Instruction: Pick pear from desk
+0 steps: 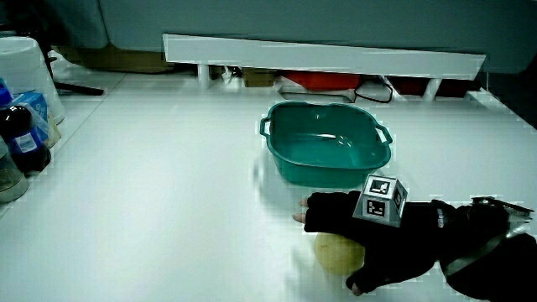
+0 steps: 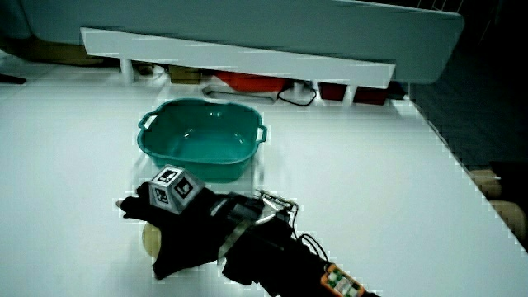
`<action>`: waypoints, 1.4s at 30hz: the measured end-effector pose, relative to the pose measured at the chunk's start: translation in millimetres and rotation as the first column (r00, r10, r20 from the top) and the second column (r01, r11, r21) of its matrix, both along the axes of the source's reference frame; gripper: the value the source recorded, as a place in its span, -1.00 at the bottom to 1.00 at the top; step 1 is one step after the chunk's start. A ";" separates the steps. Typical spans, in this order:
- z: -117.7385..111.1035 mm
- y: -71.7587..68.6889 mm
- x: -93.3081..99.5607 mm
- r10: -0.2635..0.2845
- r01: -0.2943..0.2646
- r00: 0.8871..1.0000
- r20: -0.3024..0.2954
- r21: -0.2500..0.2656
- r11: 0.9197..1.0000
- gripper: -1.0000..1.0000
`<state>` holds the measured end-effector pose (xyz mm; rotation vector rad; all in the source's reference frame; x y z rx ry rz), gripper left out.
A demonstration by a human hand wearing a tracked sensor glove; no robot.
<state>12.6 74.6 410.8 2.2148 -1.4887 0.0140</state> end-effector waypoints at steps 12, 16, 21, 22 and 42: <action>13.9 1.6 -6.9 0.015 -0.014 0.998 -0.054 0.024 1.000 0.45; 13.6 -0.1 -7.0 0.027 -0.026 0.999 -0.045 0.030 0.999 0.59; 13.2 0.4 -7.5 0.035 -0.034 0.999 -0.017 0.048 0.998 0.76; 12.3 0.8 -7.6 0.040 -0.039 0.999 -0.013 0.056 0.998 0.79; 19.1 -0.9 -5.8 0.033 -0.033 0.999 0.006 0.011 0.999 1.00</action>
